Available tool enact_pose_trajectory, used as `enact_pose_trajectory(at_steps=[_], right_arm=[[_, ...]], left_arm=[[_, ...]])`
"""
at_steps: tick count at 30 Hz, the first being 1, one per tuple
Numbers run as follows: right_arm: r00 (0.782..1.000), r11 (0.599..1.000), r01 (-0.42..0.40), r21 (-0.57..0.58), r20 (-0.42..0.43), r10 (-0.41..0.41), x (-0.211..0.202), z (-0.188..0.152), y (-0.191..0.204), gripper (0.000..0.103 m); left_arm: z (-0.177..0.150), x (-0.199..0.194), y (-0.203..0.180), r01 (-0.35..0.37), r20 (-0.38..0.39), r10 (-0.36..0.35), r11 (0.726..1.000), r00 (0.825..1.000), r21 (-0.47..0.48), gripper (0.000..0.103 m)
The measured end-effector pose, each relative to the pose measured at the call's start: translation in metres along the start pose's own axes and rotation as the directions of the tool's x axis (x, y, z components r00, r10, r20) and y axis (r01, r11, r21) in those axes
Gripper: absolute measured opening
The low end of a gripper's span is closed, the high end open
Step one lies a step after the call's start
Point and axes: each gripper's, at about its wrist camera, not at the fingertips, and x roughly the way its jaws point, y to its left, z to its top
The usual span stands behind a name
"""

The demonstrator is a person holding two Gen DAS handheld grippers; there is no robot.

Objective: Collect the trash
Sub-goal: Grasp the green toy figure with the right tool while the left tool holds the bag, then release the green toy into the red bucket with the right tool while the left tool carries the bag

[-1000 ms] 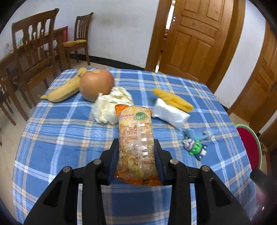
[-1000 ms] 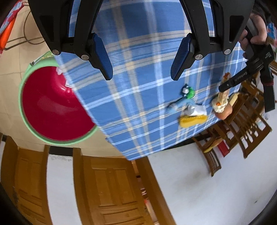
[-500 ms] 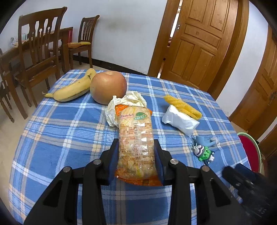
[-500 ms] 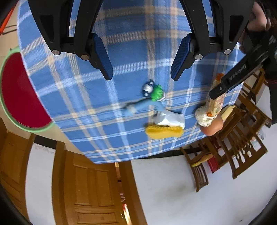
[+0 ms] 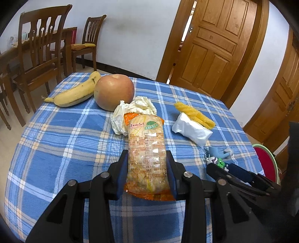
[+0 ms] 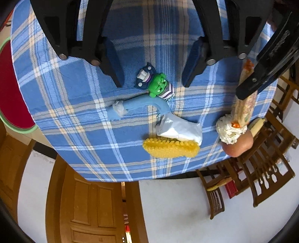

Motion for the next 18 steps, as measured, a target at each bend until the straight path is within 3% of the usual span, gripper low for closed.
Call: enact_pose_trajectory(at_steps=[3, 10, 14, 18], right_arm=[[1.000, 1.000, 0.011, -0.023, 0.007, -0.011, 0.001, 0.000, 0.003, 0.044], [1.000, 1.000, -0.027, 0.004, -0.005, 0.027, -0.004, -0.004, -0.003, 0.042], [0.999, 0.999, -0.050, 0.014, -0.006, 0.051, -0.016, -0.012, -0.008, 0.032], [0.997, 0.997, -0.070, 0.030, -0.014, 0.070, -0.025, -0.021, -0.015, 0.031]], left_arm=[[0.000, 0.000, -0.001, 0.004, -0.001, -0.004, 1.000, 1.000, 0.000, 0.038], [-0.001, 0.000, -0.002, 0.004, -0.002, -0.004, 1.000, 1.000, 0.006, 0.038], [-0.001, 0.001, -0.003, 0.002, -0.001, -0.002, 1.000, 1.000, 0.010, 0.038], [-0.001, 0.000, -0.005, -0.001, 0.003, 0.001, 1.000, 1.000, 0.015, 0.038]])
